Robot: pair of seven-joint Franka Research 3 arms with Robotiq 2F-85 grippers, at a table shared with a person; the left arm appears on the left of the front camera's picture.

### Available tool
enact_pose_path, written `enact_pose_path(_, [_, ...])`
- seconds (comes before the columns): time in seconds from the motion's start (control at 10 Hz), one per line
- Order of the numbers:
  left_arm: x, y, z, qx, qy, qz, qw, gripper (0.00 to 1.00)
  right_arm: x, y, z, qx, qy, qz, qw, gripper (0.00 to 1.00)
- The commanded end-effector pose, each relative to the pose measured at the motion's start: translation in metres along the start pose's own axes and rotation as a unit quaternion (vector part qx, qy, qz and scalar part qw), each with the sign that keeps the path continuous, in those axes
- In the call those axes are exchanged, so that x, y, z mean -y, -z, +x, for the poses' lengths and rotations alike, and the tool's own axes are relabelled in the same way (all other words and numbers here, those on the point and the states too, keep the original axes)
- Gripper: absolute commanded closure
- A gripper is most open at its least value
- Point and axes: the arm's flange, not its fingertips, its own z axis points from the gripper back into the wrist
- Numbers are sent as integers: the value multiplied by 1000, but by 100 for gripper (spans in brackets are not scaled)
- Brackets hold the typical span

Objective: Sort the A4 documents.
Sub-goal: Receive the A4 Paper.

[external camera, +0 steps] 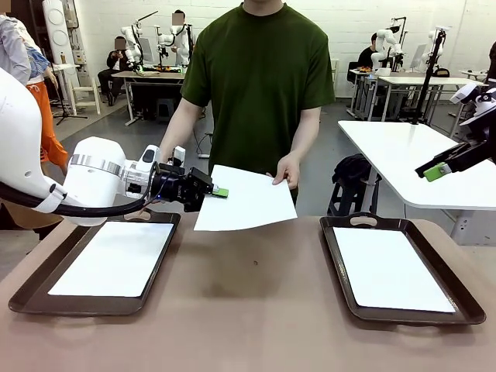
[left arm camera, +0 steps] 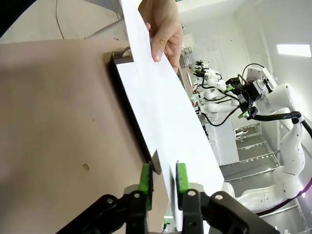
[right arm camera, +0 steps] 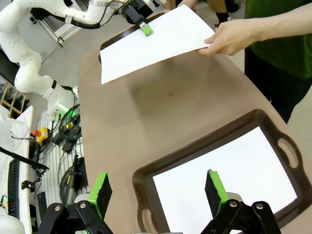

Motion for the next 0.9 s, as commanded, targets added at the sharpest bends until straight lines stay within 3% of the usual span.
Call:
enact_pose_path(0.0, [3, 4, 1, 17, 9, 6, 1000, 74, 0, 2, 2, 0, -2, -6, 1000, 0])
enact_pose_path(0.1, [3, 5, 1, 19, 7, 7, 1000, 100, 0, 2, 2, 0, -2, -6, 1000, 0])
enact_pose_path(0.2, [4, 6, 0, 13, 8, 18, 1000, 94, 0, 2, 2, 0, -2, -6, 1000, 0])
enact_pose_path(0.3, [4, 6, -1, 13, 7, 19, 1000, 100, 0, 2, 2, 0, -2, -6, 1000, 0])
enact_pose_path(0.8, [4, -1, -4, 30, -8, 13, 999, 100, 0, 2, 2, 0, -2, -6, 1000, 0])
